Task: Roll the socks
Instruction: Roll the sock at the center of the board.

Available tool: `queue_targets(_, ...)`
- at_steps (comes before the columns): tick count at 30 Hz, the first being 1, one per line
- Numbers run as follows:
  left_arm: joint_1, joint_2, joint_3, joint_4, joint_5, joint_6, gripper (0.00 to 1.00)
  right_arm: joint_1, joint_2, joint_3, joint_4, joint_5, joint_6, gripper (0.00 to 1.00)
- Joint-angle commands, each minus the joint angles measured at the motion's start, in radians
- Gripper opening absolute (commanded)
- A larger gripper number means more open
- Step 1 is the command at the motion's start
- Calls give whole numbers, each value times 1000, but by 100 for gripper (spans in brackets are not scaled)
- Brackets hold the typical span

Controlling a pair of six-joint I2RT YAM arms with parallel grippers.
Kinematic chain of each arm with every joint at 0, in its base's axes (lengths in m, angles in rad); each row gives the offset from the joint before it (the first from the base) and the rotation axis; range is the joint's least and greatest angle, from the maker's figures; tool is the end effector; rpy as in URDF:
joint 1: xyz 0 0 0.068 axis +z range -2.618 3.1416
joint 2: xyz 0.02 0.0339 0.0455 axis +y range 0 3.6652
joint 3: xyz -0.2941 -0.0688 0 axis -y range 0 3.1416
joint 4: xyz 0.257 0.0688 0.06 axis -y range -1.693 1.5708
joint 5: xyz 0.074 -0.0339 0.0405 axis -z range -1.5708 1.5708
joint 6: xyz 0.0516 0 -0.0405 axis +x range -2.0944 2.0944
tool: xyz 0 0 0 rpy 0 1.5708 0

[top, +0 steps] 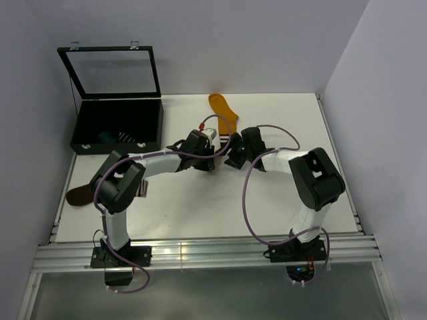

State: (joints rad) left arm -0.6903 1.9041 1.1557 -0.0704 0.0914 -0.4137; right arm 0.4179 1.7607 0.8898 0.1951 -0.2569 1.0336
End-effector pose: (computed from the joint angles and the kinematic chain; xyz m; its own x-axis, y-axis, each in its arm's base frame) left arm 0.3293 -0.2781 0.1689 -0.7899 0.1331 -0.5987 0.3983 0.8537 -0.3356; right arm 0.3453 0.1677 0.1669 -0.7854 0.5604 -0.2627 0.1976 0.6293 0.7516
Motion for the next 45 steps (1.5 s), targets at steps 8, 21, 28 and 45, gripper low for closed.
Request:
queue_targets(8,-5,9,-28,-86,68,-14,1,22,88,23,76,45,46,70)
queue_targets(21,-5,15,-31,-69,113,-4,1,36,172,86,21,42,45,64)
queue_targets(28,-5,9,-39,-54,117,6,2,36,198,118,-71,41,16,26)
queue_targets(45,-5,-119,-59,6,-47,29,66,45,157,173,-226,85,-40,0)
